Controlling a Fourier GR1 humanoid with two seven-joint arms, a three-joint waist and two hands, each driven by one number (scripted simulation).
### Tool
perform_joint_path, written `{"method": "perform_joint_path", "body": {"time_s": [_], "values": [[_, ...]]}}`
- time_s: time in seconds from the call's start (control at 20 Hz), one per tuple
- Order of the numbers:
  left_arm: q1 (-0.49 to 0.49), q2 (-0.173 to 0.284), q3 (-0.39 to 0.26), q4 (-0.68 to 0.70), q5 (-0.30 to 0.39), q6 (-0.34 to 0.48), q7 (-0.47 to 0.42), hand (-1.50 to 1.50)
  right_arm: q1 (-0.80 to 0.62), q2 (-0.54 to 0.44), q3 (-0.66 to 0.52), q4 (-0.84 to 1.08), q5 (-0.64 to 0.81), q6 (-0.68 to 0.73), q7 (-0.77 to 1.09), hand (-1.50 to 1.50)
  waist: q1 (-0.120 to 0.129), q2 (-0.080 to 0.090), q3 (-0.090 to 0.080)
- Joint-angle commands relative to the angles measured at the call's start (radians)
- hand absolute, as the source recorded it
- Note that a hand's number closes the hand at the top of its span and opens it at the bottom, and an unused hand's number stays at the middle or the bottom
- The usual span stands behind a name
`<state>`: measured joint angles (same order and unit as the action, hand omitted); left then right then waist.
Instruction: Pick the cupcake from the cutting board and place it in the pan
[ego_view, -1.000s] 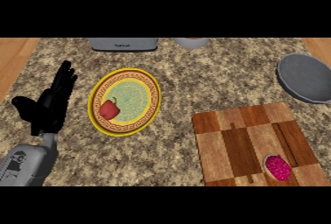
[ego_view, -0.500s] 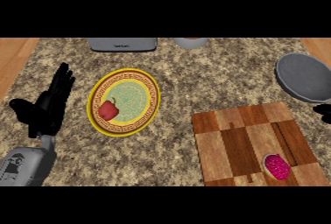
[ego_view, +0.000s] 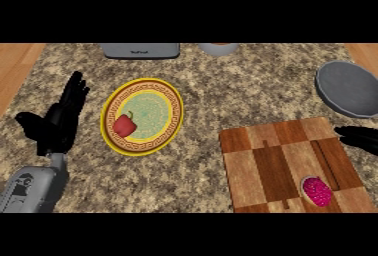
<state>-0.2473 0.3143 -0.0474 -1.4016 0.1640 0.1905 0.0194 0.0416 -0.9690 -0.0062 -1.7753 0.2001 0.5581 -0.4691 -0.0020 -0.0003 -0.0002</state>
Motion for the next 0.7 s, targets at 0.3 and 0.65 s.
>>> {"method": "perform_joint_path", "body": {"time_s": [0.3, 0.65], "values": [[-0.021, -0.023, 0.034, 0.006, -0.020, -0.047, 0.027, 0.00, -0.082, 0.096, 0.068, 0.104, 0.192, 0.078, -0.061, -1.50, 0.003, 0.001, 0.000], [-0.029, -0.027, 0.048, -0.064, -0.051, -0.020, 0.104, 0.00, -0.027, 0.145, 0.157, 0.150, 0.362, -0.034, -0.147, -1.50, 0.002, 0.000, 0.001]]}}
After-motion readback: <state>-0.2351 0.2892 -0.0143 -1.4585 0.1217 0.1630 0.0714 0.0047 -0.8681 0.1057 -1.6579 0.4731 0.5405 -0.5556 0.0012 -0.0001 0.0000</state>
